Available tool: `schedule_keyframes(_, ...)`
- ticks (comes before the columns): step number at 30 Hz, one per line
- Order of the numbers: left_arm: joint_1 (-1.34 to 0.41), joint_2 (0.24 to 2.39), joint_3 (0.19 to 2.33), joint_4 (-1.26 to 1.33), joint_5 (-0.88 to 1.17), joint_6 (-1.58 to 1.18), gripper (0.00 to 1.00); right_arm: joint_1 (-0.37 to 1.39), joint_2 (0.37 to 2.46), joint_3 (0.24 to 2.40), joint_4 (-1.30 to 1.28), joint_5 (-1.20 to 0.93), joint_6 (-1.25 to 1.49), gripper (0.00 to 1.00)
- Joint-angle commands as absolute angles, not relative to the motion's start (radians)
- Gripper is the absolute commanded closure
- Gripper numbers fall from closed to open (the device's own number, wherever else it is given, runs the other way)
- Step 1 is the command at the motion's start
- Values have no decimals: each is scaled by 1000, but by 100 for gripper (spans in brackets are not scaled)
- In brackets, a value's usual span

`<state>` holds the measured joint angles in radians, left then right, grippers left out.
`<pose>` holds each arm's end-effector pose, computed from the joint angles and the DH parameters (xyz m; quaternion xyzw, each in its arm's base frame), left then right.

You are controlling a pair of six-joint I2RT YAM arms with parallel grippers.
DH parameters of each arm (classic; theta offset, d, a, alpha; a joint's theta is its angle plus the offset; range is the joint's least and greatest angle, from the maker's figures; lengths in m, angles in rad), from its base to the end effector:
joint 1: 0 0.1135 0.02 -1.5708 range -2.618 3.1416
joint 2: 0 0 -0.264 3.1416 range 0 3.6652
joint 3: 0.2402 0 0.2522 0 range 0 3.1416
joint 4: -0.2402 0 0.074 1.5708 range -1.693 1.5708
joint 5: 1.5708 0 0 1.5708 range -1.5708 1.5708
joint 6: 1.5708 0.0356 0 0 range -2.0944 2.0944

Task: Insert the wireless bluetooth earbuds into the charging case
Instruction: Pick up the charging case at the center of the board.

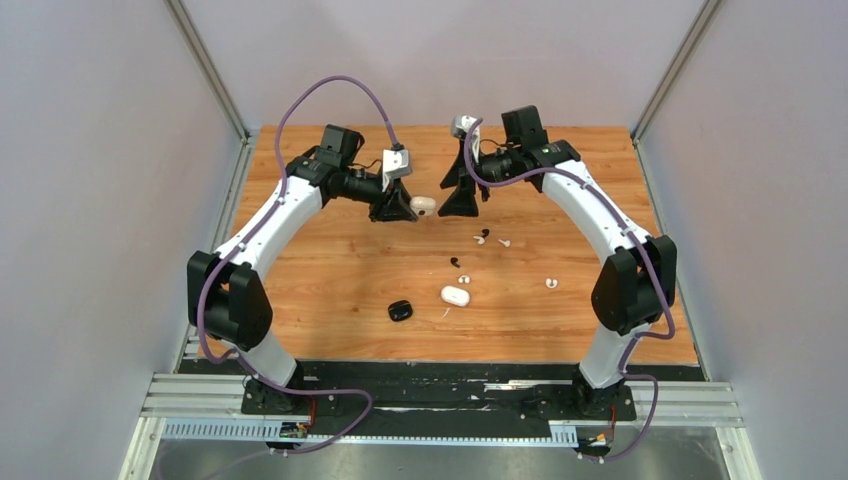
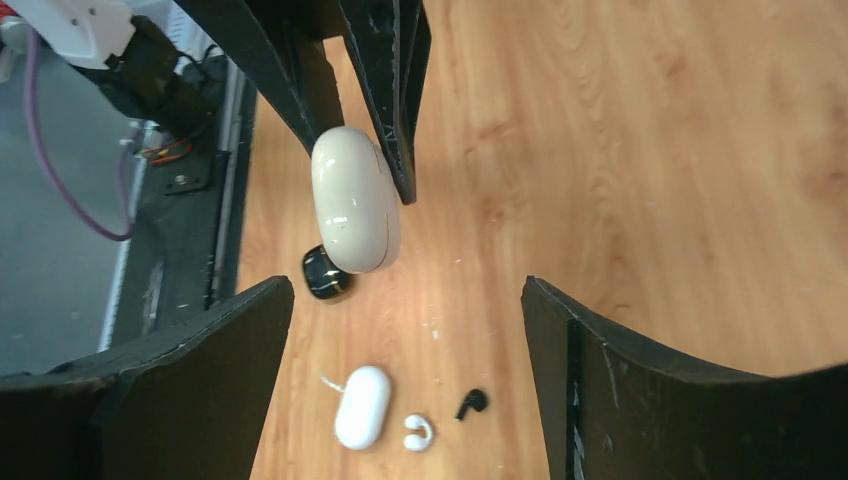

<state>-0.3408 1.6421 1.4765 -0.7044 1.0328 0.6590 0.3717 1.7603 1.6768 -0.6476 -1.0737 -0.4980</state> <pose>0.3195 -0.1457 0.3251 0.5403 0.6356 -0.4106 0.3682 0.3488 0.1696 0.3514 -0.5196 0.6238 0.4440 0.3791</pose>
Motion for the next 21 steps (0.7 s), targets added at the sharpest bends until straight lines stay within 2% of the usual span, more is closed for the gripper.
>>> schedule_keyframes(1, -358, 1602, 1464, -709, 1024, 784, 100, 390, 1764, 1737, -755, -1206, -502, 16)
schedule_keyframes(6, -374, 1590, 1460, -709, 1012, 796, 100, 393, 1787, 1753, -755, -1218, -510, 28)
schedule_keyframes(21, -384, 1610, 1498, -682, 1047, 696, 100, 446, 1822, 1792, -753, -1145, -577, 47)
